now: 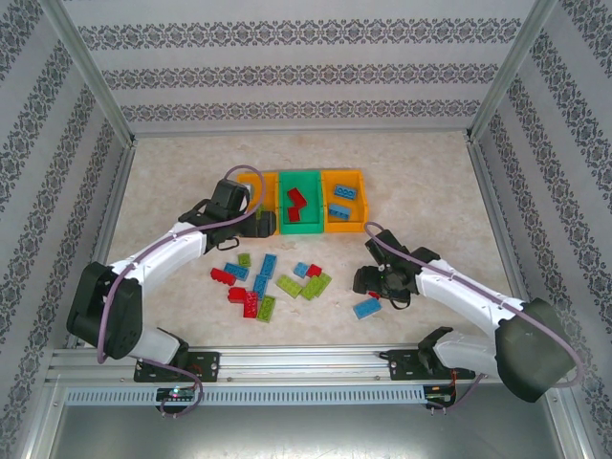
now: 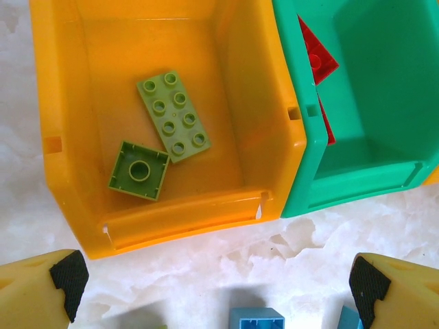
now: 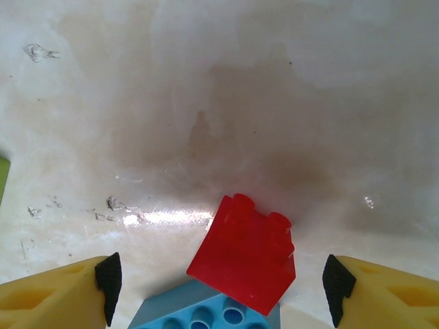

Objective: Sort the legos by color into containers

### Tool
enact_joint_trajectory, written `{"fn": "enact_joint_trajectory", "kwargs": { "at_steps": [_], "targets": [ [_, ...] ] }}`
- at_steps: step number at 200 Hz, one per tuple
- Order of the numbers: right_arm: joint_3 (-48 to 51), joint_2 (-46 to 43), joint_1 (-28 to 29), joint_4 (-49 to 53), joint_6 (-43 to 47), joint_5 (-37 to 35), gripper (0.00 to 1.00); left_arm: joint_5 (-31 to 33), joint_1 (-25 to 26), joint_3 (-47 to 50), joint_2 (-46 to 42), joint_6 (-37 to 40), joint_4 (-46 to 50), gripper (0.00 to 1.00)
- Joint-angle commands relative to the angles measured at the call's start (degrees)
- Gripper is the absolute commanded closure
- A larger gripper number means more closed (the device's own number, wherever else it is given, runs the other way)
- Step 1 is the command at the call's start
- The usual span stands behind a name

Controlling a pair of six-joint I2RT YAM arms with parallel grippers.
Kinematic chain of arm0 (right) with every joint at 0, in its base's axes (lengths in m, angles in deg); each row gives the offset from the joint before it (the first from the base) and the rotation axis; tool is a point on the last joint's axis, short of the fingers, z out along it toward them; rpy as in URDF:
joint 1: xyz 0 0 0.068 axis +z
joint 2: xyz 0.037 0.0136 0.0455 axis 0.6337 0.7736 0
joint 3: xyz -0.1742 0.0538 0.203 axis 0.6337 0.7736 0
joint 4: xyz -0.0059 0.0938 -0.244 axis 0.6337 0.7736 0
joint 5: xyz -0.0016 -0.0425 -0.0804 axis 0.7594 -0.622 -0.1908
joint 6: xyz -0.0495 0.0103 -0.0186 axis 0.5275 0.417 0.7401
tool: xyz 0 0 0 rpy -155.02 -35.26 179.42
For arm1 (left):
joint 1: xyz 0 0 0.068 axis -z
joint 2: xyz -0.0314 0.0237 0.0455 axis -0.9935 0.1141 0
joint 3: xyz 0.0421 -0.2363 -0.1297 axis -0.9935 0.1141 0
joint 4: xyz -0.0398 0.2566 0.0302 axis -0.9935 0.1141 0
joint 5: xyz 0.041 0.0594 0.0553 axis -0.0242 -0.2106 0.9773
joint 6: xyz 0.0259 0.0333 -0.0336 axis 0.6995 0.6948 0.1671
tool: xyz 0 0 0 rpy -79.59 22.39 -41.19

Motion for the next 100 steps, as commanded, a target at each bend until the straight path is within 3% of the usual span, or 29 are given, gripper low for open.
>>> {"fn": "enact_joint_trajectory", "kwargs": {
  "at_steps": [1, 100],
  "targets": [
    [0.48, 1.19, 0.57, 0.26, -2.59, 0.73, 0.20, 0.45, 0.51, 0.95, -1.22, 1.56, -2.47, 0.00],
    [-1.66, 7.56, 2.10, -2.90, -4.23, 0.18, 0.24, 1.16, 0.57, 1.45, -0.96, 2.30, -2.73, 0.00]
  ]
}}
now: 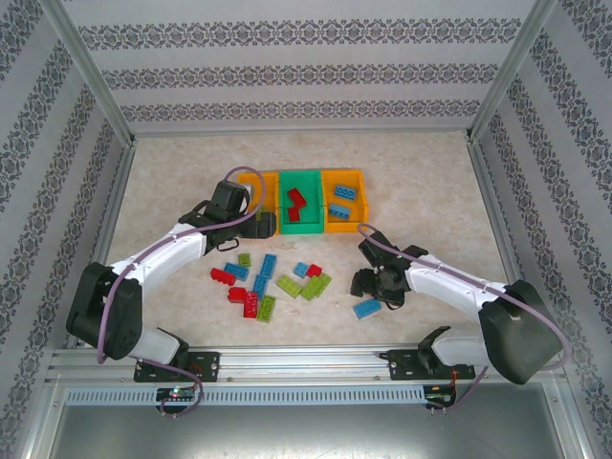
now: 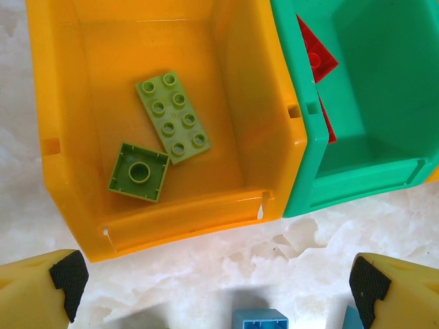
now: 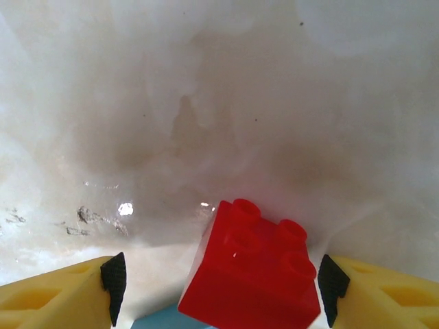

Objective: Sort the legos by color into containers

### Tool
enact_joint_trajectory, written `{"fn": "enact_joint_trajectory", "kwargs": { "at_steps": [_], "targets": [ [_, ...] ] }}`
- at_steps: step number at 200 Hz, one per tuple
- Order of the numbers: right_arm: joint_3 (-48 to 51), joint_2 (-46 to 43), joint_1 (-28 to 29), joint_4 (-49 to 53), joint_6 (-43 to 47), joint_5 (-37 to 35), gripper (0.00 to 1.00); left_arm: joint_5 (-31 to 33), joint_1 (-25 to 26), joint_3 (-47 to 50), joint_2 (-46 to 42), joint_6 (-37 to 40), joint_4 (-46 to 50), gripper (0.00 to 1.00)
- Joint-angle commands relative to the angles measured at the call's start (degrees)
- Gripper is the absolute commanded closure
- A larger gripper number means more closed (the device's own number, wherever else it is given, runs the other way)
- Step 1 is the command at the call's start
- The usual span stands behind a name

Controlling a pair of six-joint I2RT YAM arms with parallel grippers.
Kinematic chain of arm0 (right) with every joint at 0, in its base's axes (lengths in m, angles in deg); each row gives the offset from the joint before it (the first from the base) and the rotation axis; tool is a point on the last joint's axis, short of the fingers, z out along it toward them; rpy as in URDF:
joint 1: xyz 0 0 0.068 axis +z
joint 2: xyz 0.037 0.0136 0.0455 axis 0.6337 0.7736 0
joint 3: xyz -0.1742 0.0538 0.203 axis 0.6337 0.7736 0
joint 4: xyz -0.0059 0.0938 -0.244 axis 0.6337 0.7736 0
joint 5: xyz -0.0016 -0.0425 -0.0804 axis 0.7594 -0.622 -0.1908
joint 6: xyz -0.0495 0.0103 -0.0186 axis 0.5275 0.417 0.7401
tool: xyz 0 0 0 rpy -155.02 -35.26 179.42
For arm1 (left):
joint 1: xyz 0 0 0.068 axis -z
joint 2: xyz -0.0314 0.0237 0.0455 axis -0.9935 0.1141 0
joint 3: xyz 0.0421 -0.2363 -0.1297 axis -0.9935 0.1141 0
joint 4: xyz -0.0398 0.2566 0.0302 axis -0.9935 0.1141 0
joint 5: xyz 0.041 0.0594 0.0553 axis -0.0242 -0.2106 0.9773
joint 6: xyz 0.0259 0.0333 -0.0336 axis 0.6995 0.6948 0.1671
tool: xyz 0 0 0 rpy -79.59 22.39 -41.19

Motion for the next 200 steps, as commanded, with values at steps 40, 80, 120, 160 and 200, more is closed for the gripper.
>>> {"fn": "enact_joint_trajectory", "kwargs": {
  "at_steps": [40, 80, 120, 160, 200],
  "targets": [
    [-2.28, 3.21, 1.60, -1.75, -1.79, -3.12, 0.35, 1.62, 0.58, 1.09, -1.16, 1.52, -1.44, 0.00],
    [-3.71, 5.32, 2.71, -1.40, -1.80, -4.43, 0.41, 2.10, 0.55, 1.17, -1.34, 1.67, -1.18, 0.00],
    [-5.42, 6.57, 3.76, -0.63, -0.93, -7.63, 0.51, 2.48, 0.58, 1.35, -1.36, 1.75, -1.11, 0.00],
    [-6.94, 7.47, 4.76, -1.22, 0.42, -9.81, 0.62, 2.78, 0.57, 1.58, -1.57, 1.76, -0.83, 0.00],
    [-9.79, 10.06, 5.55, -0.86, 2.10, -10.09, 0.67, 3.64, 0.57, 1.85, -2.04, 1.80, -0.30, 0.00]
  ]
}}
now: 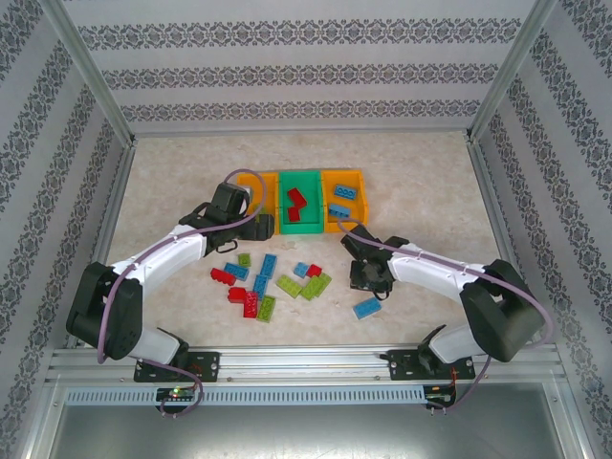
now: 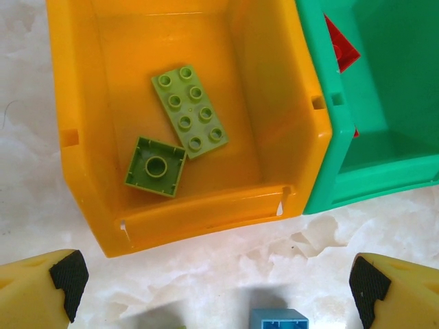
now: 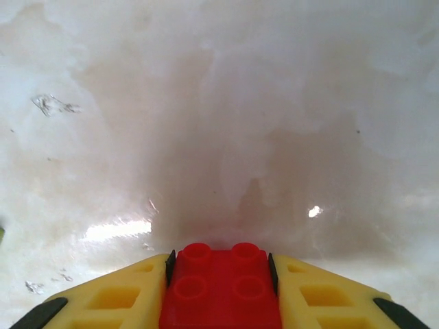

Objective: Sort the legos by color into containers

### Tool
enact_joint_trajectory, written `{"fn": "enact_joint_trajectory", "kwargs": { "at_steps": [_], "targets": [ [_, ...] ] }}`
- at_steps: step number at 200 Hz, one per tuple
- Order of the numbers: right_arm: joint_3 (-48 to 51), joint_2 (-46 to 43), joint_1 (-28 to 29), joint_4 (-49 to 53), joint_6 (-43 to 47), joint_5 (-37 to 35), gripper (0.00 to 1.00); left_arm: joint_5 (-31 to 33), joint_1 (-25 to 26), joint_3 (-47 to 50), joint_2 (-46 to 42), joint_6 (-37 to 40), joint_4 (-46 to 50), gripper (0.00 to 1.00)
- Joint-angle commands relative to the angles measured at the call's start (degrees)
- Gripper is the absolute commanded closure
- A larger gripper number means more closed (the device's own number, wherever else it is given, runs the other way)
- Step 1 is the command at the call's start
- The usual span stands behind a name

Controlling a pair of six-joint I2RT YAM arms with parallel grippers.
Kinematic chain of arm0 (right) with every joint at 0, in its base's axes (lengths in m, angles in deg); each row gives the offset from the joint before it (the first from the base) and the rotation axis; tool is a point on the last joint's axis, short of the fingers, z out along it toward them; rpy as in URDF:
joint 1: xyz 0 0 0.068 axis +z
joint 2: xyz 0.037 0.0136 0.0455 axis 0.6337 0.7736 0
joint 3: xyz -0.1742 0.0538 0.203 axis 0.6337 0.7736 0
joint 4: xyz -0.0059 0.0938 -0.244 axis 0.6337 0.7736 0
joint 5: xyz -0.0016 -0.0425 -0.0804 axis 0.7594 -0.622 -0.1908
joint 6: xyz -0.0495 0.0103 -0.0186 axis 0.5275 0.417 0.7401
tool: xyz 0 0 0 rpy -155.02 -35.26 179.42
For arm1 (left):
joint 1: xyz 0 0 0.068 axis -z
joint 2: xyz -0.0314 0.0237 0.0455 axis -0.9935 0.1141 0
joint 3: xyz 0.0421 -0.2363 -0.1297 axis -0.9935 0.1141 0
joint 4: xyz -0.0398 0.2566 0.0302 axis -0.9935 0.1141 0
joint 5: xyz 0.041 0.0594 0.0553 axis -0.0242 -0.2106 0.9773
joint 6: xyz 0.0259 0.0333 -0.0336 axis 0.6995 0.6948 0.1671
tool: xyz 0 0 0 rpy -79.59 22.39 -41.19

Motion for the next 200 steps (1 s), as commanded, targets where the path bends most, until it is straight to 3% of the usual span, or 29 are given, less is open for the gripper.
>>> {"fn": "enact_joint_trajectory", "kwargs": {
  "at_steps": [1, 69, 108, 160, 200],
  "targets": [
    [-2.46, 1.62, 1.11, 0.07, 1.54, -2.12, 0.67, 1.53, 0.57, 0.71, -2.05, 1.12, -0.18, 0.00],
    [-19.65, 5.79, 1.85, -1.91, 10.80, -4.17, 0.68, 1.58, 0.57, 3.42, -4.11, 0.55, 0.11, 0.00],
    [-35.61, 16.16, 1.54, -2.15, 18.32, -3.43, 0.67, 2.37, 0.54, 6.63, -6.99, -0.78, 0.54, 0.00],
    [-50.21, 30.69, -1.02, -2.60, 21.76, -1.93, 0.67, 7.51, 0.58, 9.12, -10.55, -7.47, 9.03, 0.00],
    [-56.08, 36.00, -1.45, -1.60, 23.65, -2.44, 0.53, 8.12, 0.48, 14.56, -15.54, -8.38, 10.60, 0.00]
  ]
}}
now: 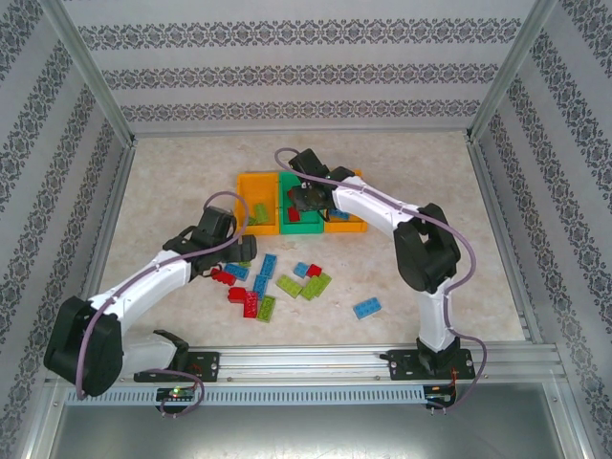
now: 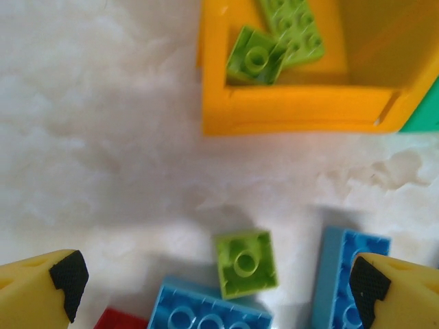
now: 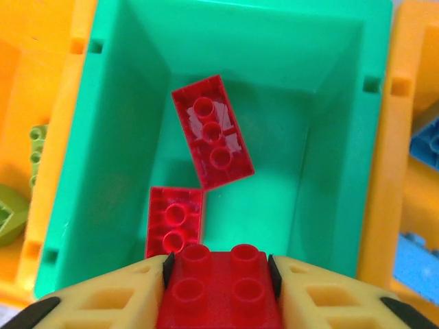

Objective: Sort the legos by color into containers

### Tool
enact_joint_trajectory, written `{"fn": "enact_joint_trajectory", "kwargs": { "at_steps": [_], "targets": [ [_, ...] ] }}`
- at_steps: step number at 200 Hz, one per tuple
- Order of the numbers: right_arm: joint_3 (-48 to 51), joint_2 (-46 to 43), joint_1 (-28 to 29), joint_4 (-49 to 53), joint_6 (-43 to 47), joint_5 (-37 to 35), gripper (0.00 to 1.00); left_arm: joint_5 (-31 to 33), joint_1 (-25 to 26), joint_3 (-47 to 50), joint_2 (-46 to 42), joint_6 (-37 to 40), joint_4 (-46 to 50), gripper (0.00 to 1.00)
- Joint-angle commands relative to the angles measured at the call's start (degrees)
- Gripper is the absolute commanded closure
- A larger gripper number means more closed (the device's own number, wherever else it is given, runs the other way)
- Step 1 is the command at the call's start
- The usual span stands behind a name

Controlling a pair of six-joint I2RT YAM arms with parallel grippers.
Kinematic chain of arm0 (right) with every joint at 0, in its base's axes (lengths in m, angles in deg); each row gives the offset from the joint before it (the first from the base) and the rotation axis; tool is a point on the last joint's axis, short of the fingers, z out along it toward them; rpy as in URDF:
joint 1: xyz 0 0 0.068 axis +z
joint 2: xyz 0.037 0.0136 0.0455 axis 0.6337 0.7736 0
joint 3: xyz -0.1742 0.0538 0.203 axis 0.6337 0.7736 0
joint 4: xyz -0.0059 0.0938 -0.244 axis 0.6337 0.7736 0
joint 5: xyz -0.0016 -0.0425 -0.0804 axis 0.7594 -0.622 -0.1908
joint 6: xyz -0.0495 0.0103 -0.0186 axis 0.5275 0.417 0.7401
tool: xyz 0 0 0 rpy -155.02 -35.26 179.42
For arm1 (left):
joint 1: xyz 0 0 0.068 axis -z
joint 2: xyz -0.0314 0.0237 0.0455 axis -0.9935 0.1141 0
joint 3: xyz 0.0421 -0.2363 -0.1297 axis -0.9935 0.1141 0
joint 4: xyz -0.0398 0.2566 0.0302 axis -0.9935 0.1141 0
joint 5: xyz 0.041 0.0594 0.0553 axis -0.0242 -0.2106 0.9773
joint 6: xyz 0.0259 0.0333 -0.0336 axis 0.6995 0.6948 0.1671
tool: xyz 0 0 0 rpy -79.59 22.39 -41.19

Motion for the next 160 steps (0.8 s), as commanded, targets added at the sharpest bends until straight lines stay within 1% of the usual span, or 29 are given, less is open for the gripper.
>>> {"fn": "enact_joint_trajectory", "kwargs": {
  "at_steps": [1, 23, 58, 81, 92, 117, 141, 160],
  "targets": [
    [-3.75, 1.63, -0.47, 1.57, 2.48, -0.03, 0.53, 2.16, 0.48, 2.19, -2.14, -2.10, 4.32, 0.00],
    [-3.97, 2.23, -0.75, 1.09, 2.43, 0.66, 0.48, 2.59, 0.49, 2.64, -1.96, -2.46, 6.42, 0.00],
    [-3.61, 1.96, -0.75, 0.72, 2.45, 1.88, 0.40, 1.43, 0.51, 4.64, -2.51, -2.01, 6.26, 0.00],
    [-2.75, 1.10, -0.74, 0.16, 2.48, 1.43, 0.30, 1.11, 0.52, 6.51, -2.87, -2.02, 6.16, 0.00],
    [-2.56, 0.85, -0.74, 0.16, 2.65, 1.37, 0.27, 0.22, 0.56, 7.09, -3.64, -1.73, 5.71, 0.00],
    [-2.21, 0.24, -0.79, 0.08, 2.82, 1.08, 0.24, -1.38, 0.59, 7.24, -5.46, -0.87, 5.39, 0.00],
    [-1.52, -0.19, -1.21, -0.27, 2.27, 1.20, 0.23, -1.80, 0.57, 6.70, -5.28, -0.65, 7.41, 0.00],
    [-0.94, -0.38, -1.75, -0.45, 1.58, 1.58, 0.22, -2.71, 0.59, 7.29, -4.99, -0.63, 6.90, 0.00]
  ]
}}
